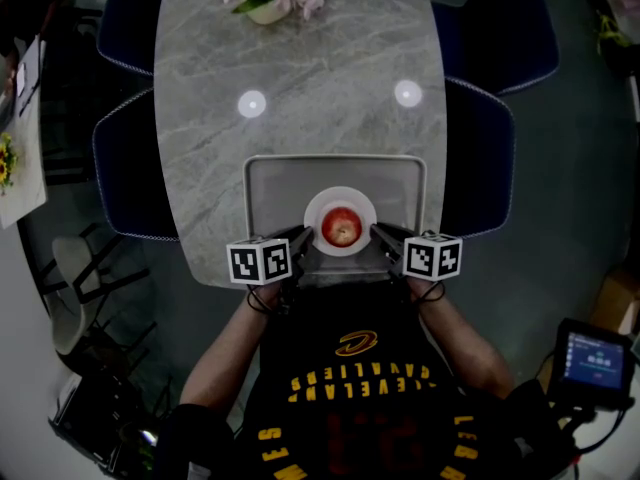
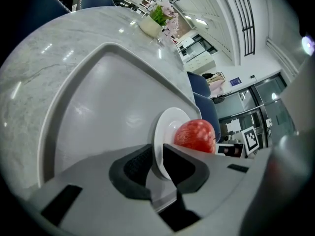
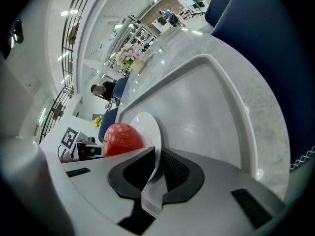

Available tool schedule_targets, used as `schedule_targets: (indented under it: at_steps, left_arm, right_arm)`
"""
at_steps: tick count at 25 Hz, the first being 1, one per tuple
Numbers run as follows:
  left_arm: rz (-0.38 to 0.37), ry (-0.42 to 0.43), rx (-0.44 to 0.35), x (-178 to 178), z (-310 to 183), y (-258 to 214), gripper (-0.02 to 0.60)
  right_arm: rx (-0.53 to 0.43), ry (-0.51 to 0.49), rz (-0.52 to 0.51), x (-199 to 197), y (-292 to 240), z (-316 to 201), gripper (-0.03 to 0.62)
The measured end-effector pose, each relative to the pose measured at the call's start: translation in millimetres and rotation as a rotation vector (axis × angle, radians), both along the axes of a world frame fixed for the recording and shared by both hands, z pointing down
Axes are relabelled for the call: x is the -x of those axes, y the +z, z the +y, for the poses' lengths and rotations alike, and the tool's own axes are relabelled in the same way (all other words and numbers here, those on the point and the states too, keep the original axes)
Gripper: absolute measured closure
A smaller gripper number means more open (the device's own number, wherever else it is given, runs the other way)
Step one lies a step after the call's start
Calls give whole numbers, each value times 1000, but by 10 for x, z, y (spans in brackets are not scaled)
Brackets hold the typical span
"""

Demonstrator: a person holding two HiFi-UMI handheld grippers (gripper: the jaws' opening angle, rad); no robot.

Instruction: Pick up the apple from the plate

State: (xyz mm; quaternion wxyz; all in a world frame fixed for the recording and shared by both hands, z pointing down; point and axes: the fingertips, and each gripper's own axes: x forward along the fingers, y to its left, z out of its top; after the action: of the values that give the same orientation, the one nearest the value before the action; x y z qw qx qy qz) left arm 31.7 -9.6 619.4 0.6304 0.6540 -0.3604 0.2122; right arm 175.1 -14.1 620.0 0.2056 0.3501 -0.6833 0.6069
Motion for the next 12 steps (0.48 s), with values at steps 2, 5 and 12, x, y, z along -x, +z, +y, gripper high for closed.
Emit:
schedule_targets:
  at_steps: [2, 5, 12]
  left_arm:
    - [11, -2, 4, -1, -1, -1, 509]
    - [33, -13, 15, -1, 13, -14, 530]
    - [42, -3, 33, -7, 26, -52, 541]
  right_arm:
    - [3, 7, -5, -10, 1, -3, 551]
    - [5, 12, -10, -10, -12, 0, 551]
    - [28, 8, -15, -10, -58, 8, 554]
